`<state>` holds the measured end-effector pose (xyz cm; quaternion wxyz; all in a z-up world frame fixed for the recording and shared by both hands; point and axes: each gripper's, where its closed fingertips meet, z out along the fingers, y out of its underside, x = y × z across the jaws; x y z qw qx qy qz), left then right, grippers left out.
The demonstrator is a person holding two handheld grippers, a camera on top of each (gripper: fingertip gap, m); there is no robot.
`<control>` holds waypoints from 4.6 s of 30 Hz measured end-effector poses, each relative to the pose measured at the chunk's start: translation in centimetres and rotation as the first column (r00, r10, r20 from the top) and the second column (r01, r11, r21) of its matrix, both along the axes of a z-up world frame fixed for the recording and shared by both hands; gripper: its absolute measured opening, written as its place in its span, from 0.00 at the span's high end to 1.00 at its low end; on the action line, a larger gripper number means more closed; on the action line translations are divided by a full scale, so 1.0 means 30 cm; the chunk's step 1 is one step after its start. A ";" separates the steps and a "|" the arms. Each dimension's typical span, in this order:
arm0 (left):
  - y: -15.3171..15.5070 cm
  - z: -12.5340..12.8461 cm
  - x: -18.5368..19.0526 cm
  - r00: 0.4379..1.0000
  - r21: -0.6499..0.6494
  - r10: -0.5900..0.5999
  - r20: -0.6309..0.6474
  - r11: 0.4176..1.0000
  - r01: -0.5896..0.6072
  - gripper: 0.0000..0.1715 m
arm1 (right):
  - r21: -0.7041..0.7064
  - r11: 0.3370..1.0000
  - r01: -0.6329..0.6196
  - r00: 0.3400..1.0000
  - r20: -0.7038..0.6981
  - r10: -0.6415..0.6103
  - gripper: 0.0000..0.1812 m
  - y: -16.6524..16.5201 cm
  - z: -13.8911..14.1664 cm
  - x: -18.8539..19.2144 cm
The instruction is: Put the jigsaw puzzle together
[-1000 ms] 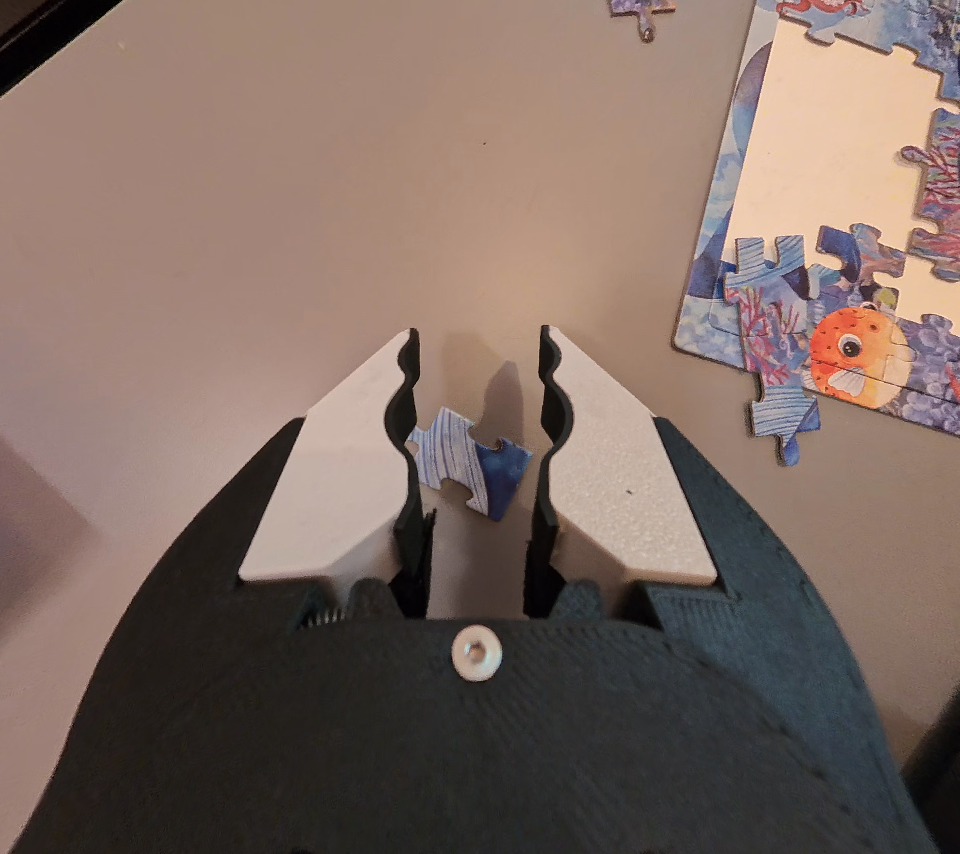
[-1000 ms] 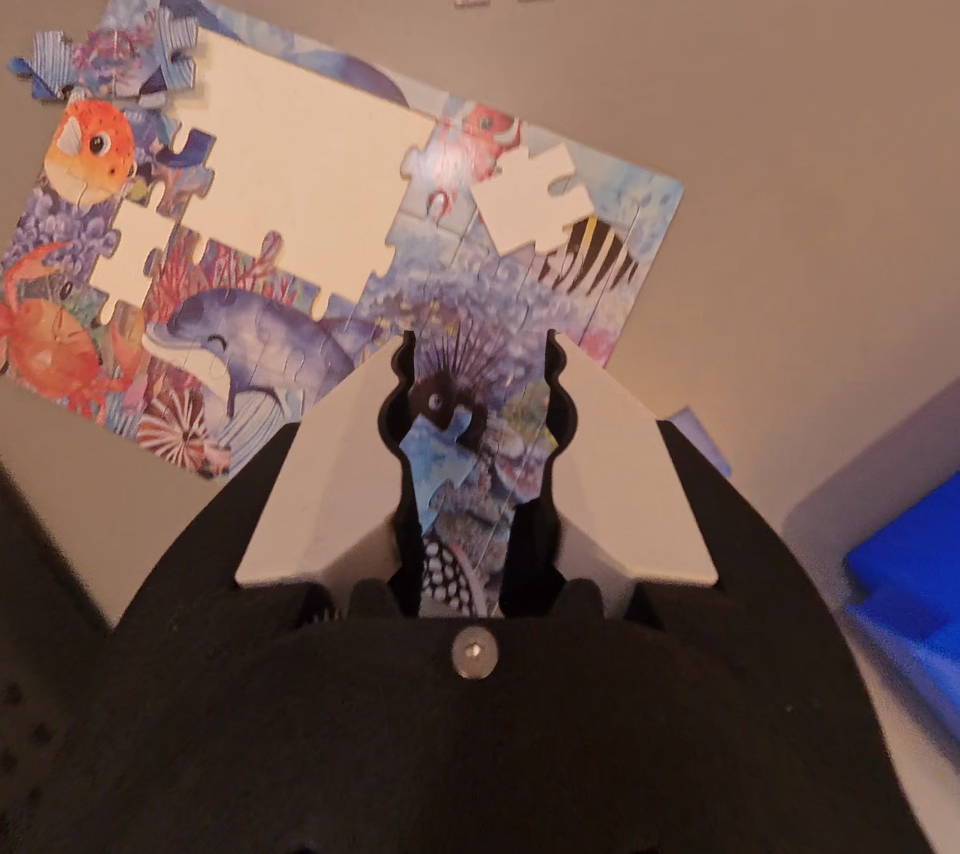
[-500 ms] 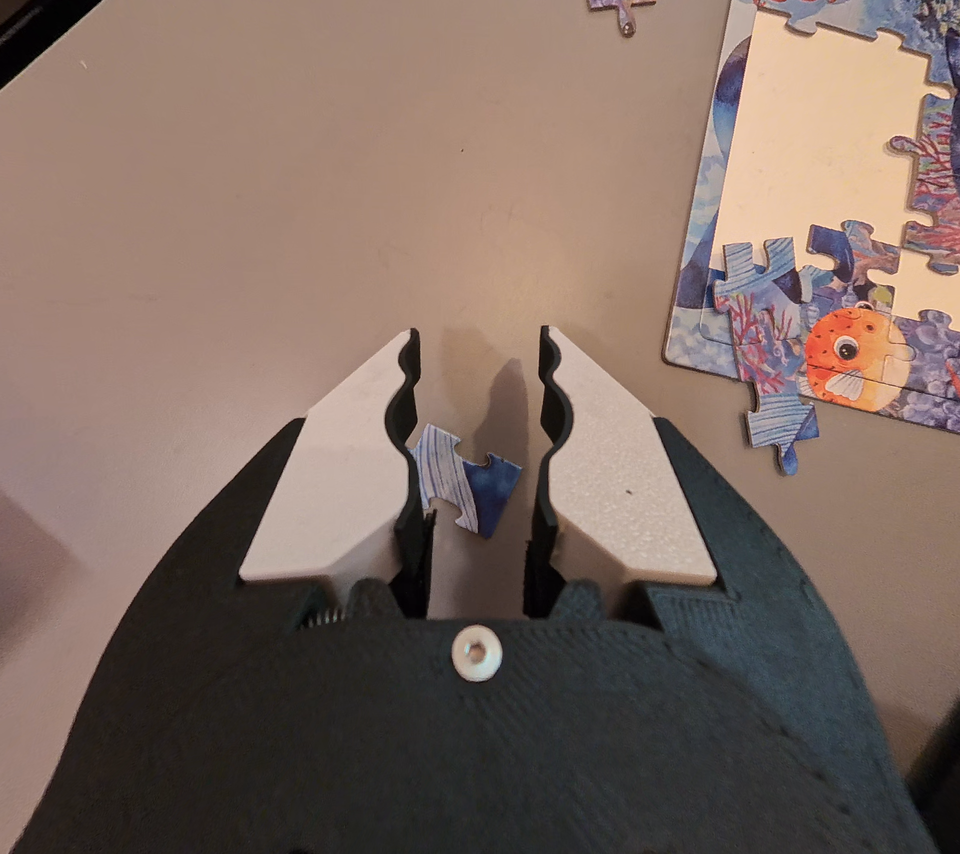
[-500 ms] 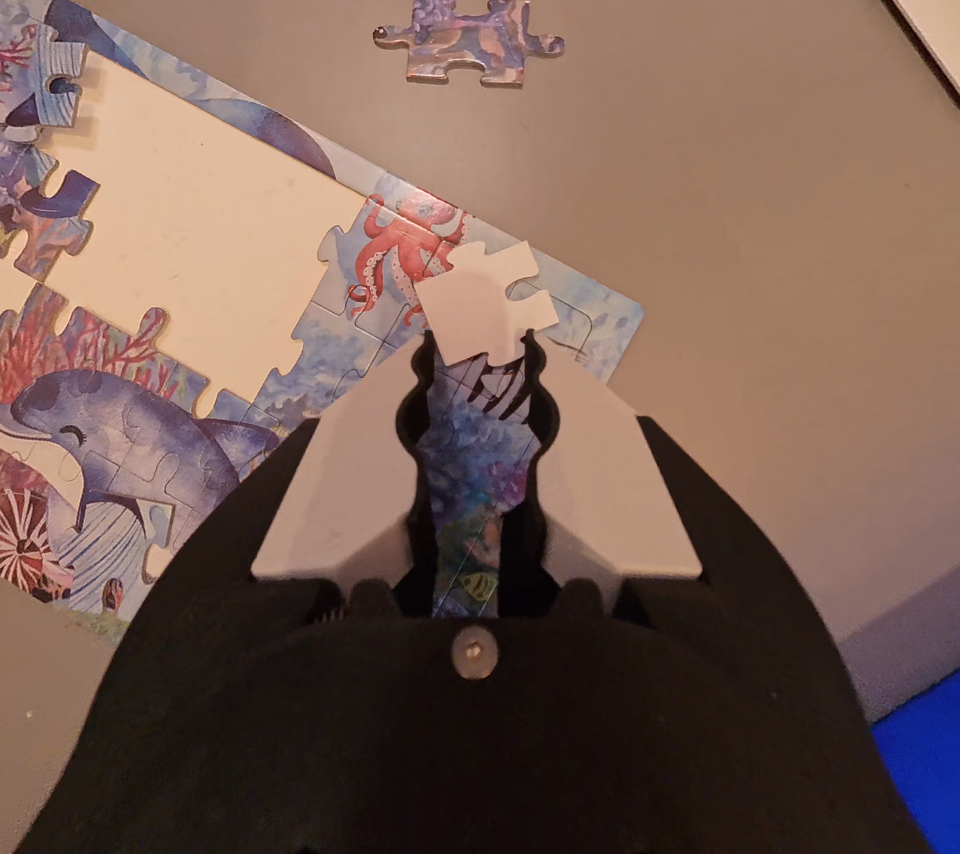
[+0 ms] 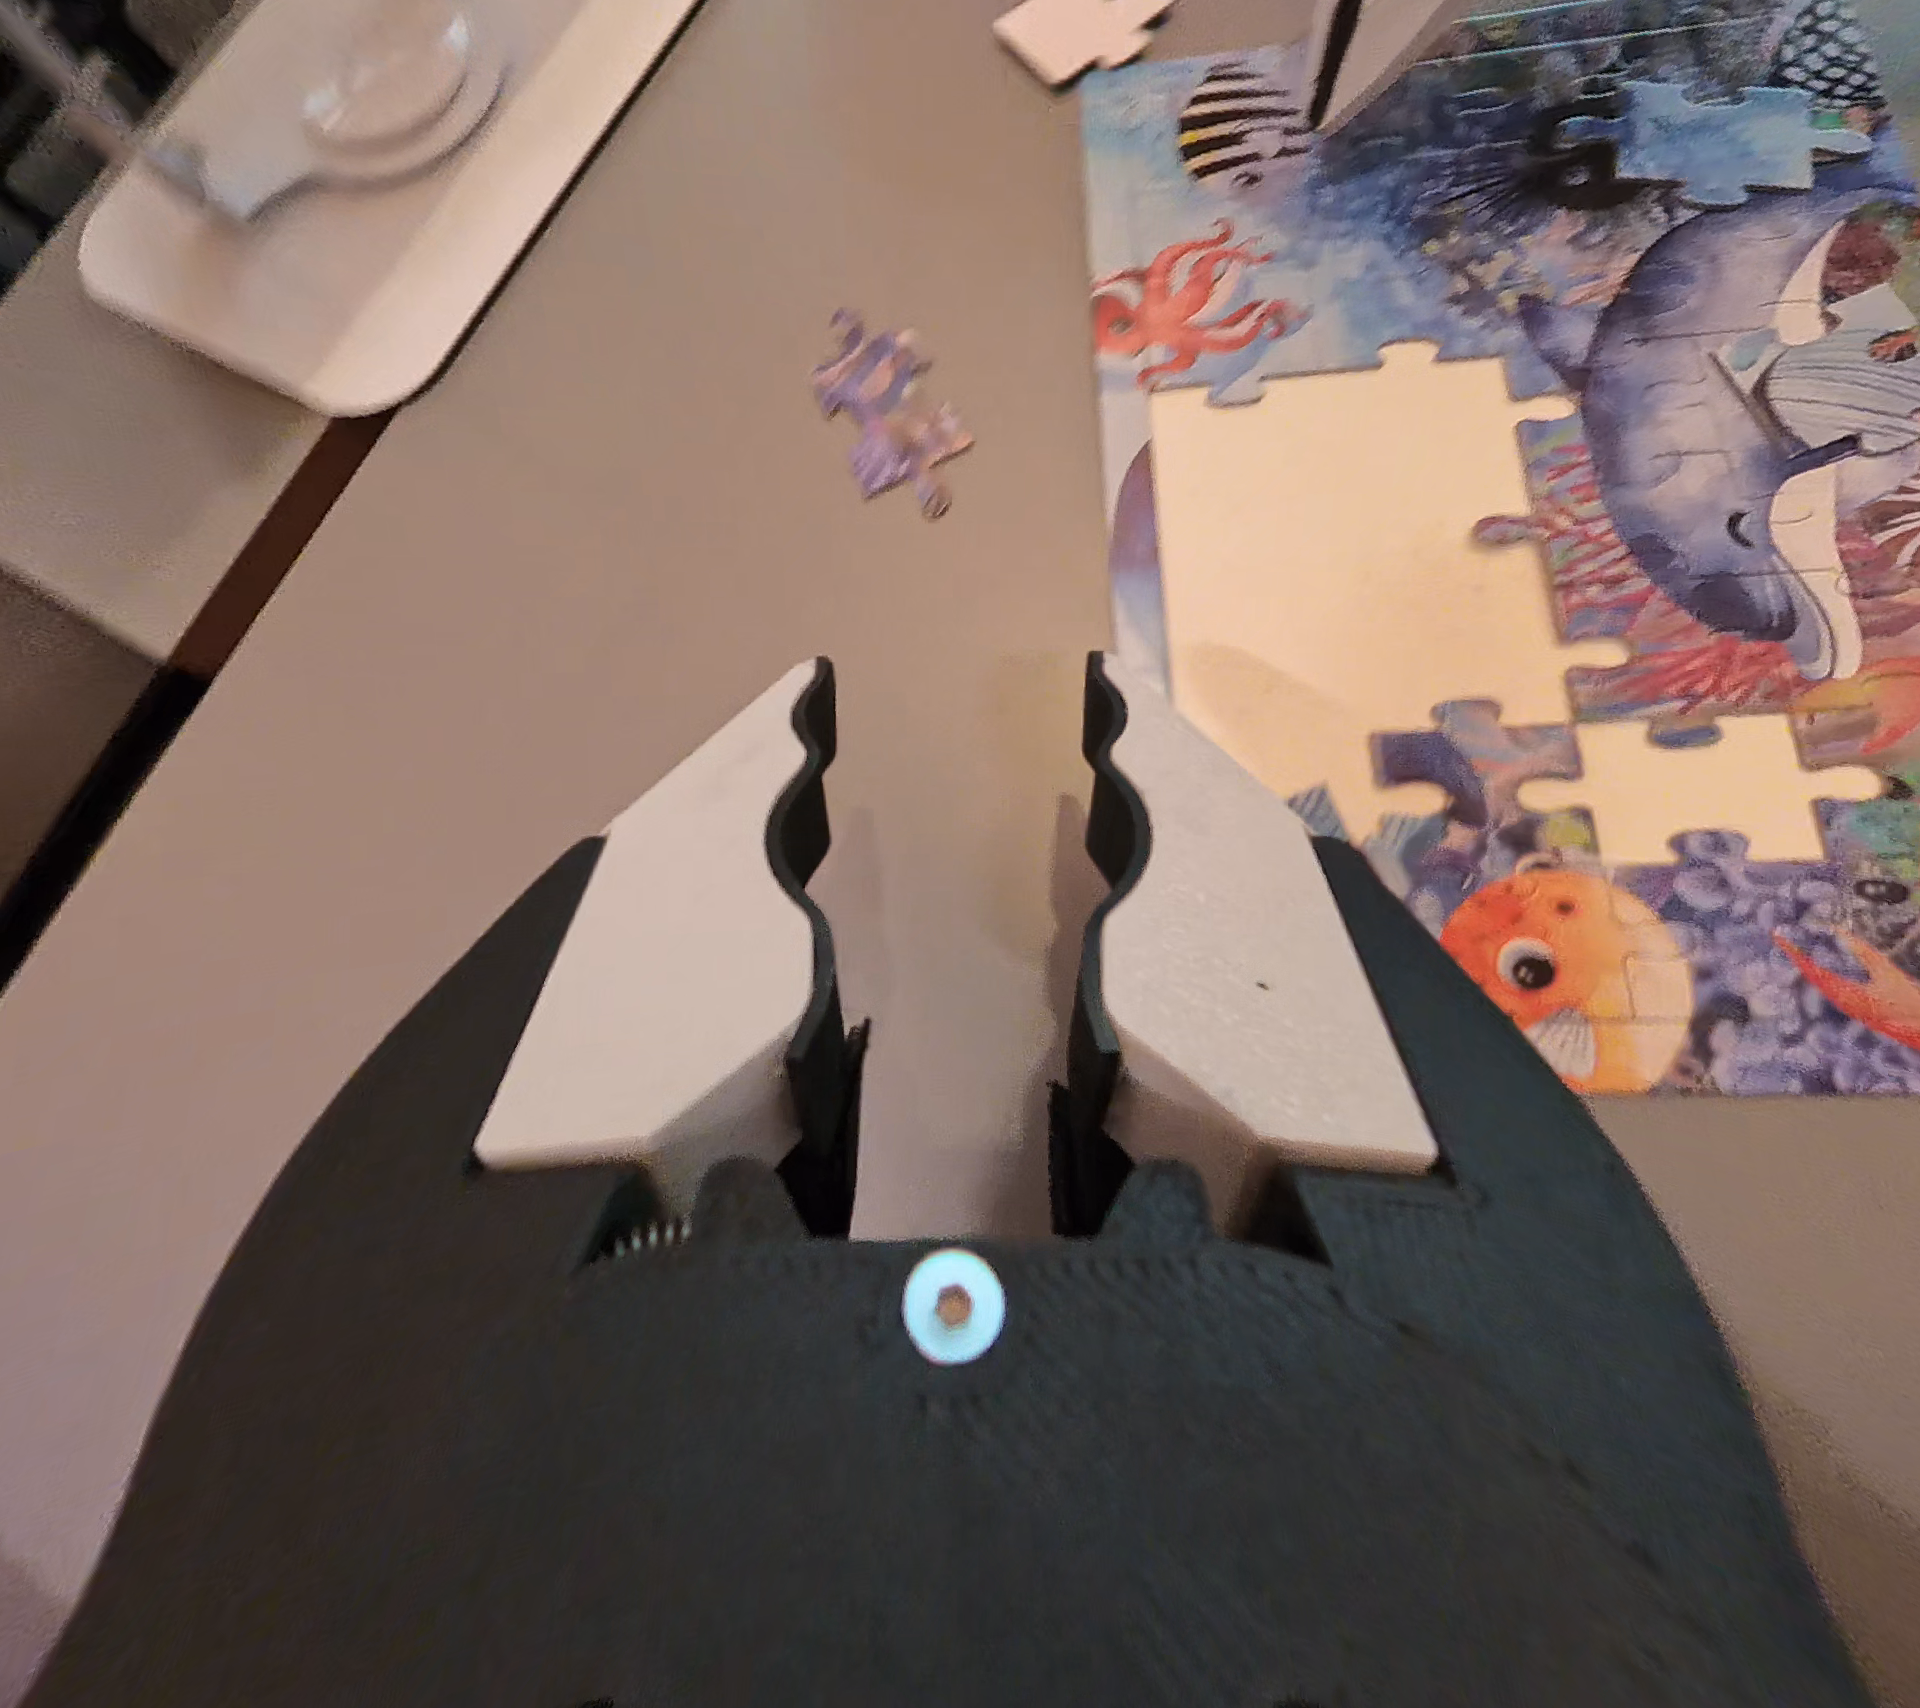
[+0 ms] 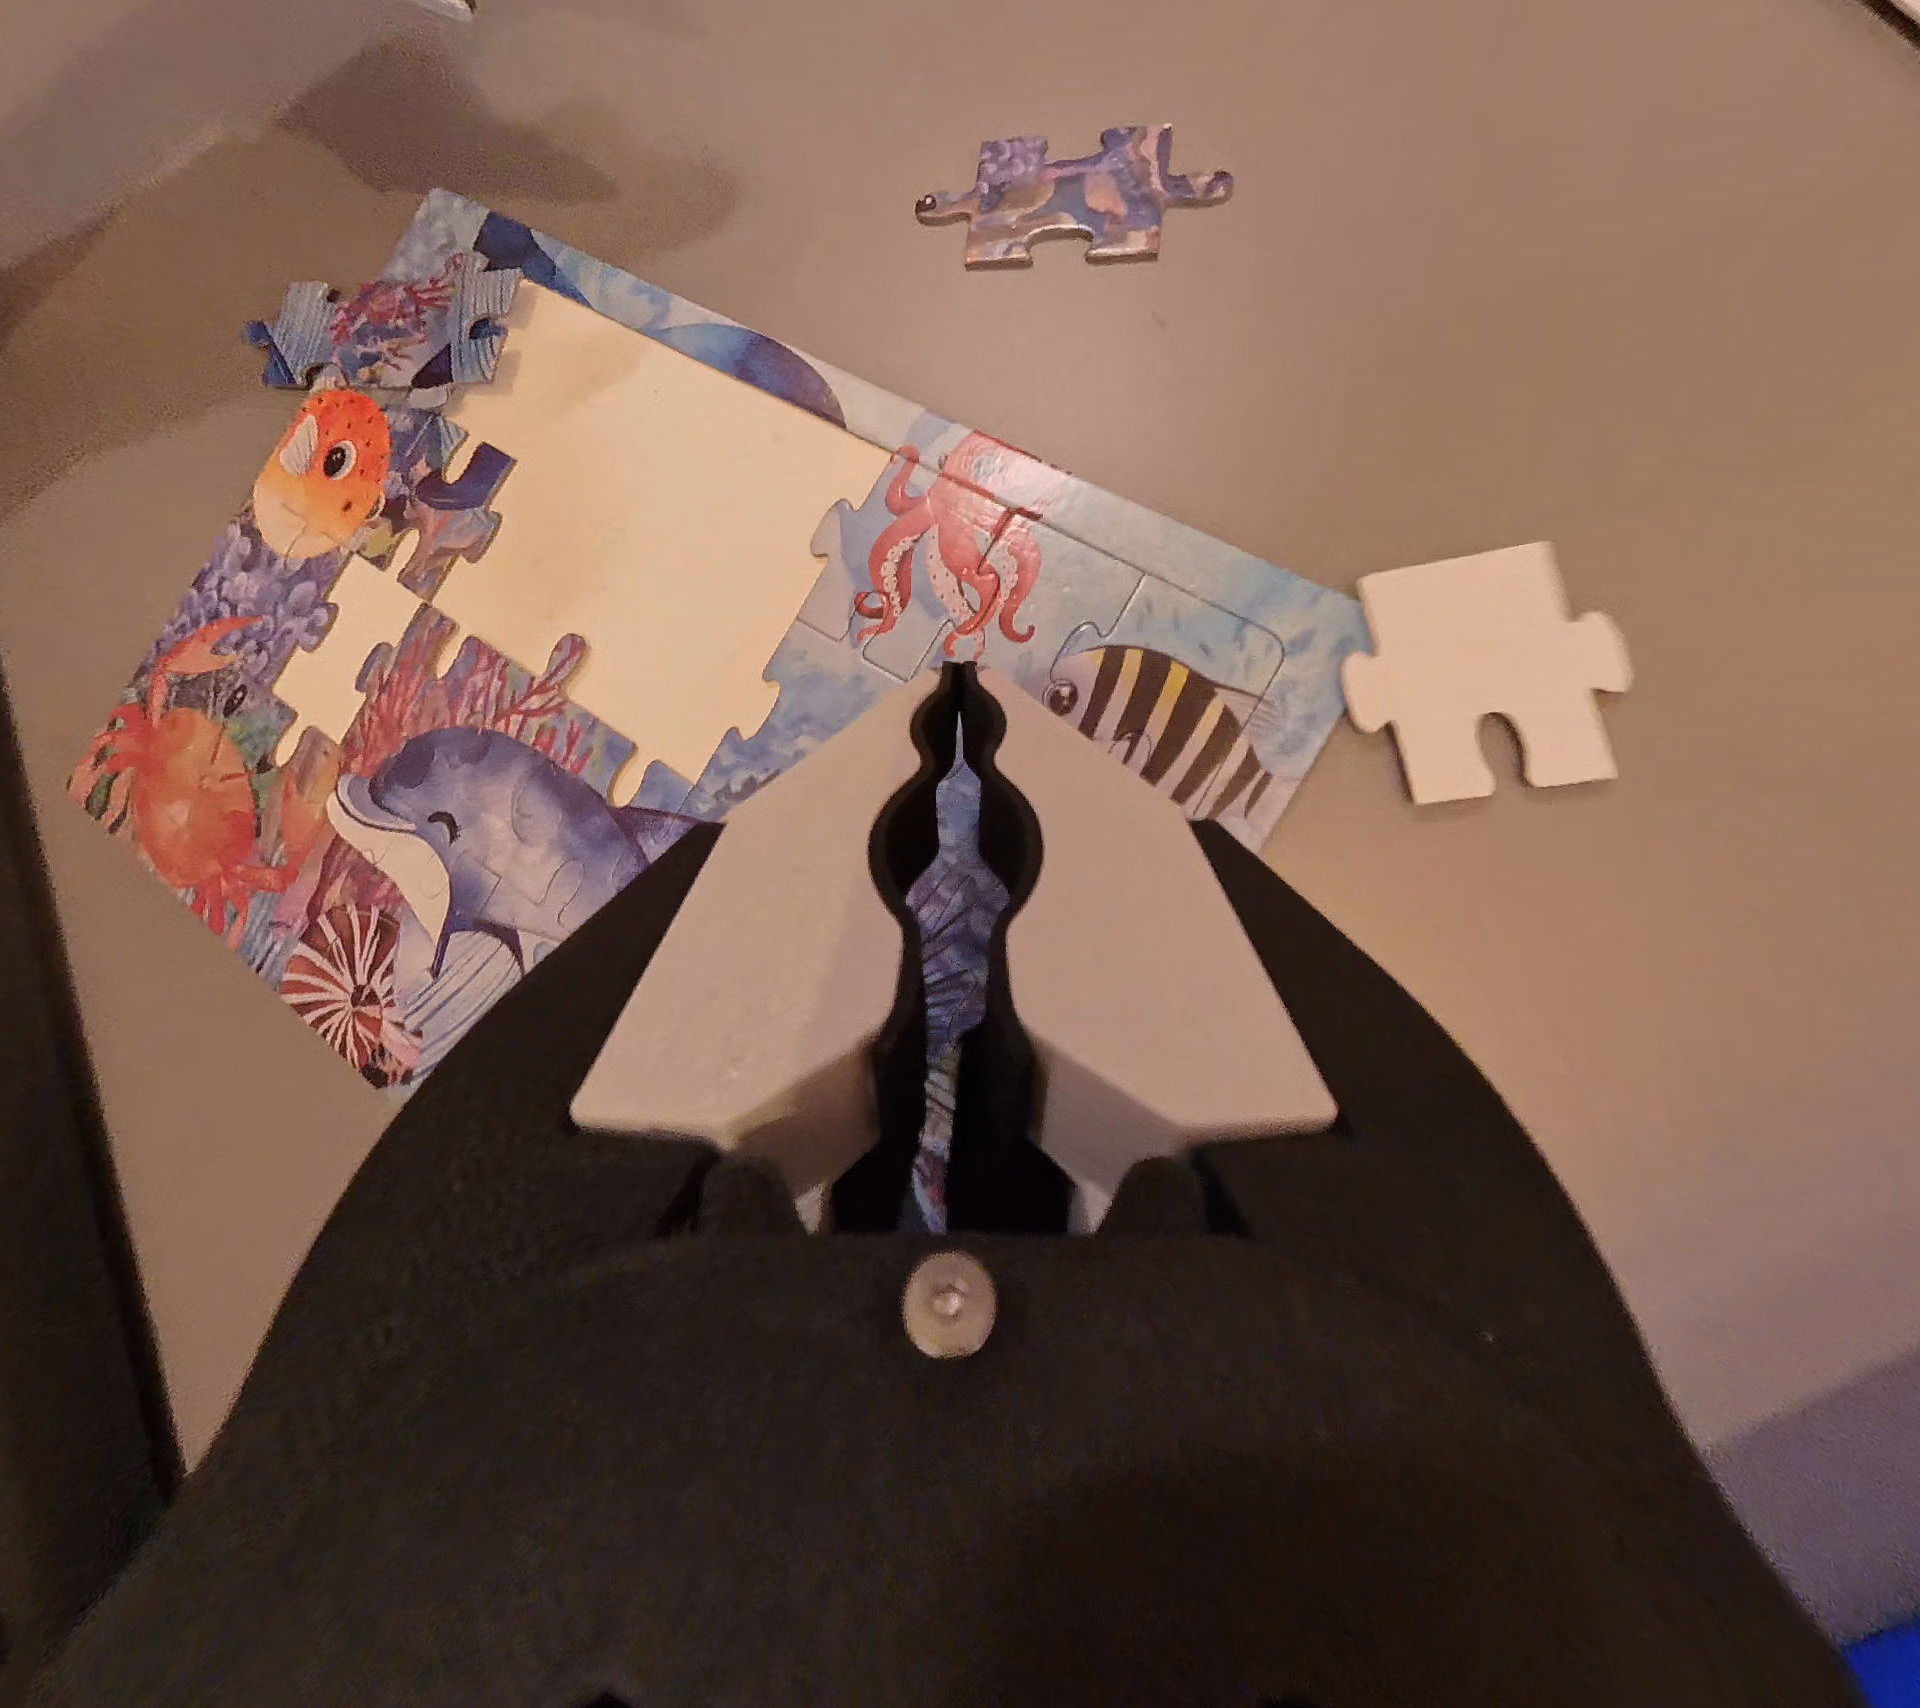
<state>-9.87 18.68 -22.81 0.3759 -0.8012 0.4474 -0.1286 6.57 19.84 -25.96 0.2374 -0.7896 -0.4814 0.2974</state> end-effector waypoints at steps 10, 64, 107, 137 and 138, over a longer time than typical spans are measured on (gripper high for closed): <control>-0.014 -0.085 0.119 0.990 -0.022 -0.091 -0.110 0.996 0.089 0.73 | 0.269 0.916 0.296 0.931 0.134 -0.340 0.70 0.286 -0.009 0.156; -0.111 0.136 0.427 0.823 -0.076 -0.232 0.519 0.946 0.315 1.00 | -0.278 0.879 -0.389 0.816 -0.547 0.188 0.94 -0.136 0.316 -0.143; -0.064 0.161 0.324 0.767 -0.173 -0.096 0.634 0.949 0.262 1.00 | -0.358 0.867 -0.348 0.827 -0.553 0.104 1.00 -0.108 0.285 -0.153; -0.094 0.113 0.353 0.762 -0.281 -0.079 0.642 0.901 0.331 1.00 | -0.348 0.881 -0.319 0.832 -0.548 0.085 0.90 -0.083 0.290 -0.123; -0.098 0.110 0.357 0.764 -0.283 -0.084 0.639 0.899 0.335 1.00 | -0.342 0.881 -0.328 0.836 -0.539 0.102 0.91 -0.094 0.285 -0.129</control>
